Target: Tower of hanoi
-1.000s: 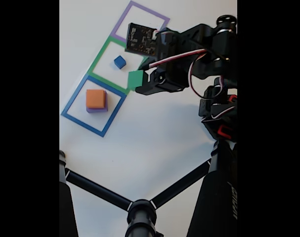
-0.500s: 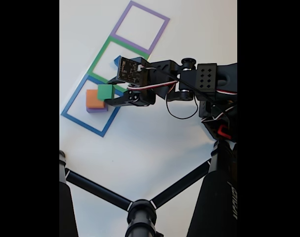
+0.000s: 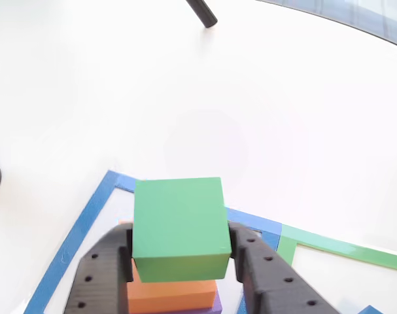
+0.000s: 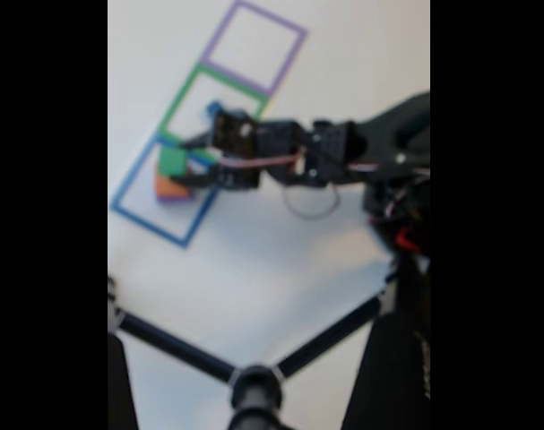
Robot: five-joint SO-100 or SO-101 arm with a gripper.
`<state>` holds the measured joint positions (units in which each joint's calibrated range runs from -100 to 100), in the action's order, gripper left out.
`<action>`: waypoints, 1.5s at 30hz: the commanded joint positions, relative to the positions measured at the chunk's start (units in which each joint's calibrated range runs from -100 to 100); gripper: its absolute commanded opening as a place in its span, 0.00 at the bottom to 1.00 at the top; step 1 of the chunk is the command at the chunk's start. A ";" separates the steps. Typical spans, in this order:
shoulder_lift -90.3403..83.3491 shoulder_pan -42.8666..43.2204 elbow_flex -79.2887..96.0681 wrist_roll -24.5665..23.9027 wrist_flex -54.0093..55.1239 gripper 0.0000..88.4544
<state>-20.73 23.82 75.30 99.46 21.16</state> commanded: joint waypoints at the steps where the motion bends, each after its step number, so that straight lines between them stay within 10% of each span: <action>1: 0.66 0.06 -2.12 0.54 3.13 0.06; 45: 10.92 1.11 -4.66 0.54 8.64 0.15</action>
<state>-9.58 25.10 72.20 99.46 28.17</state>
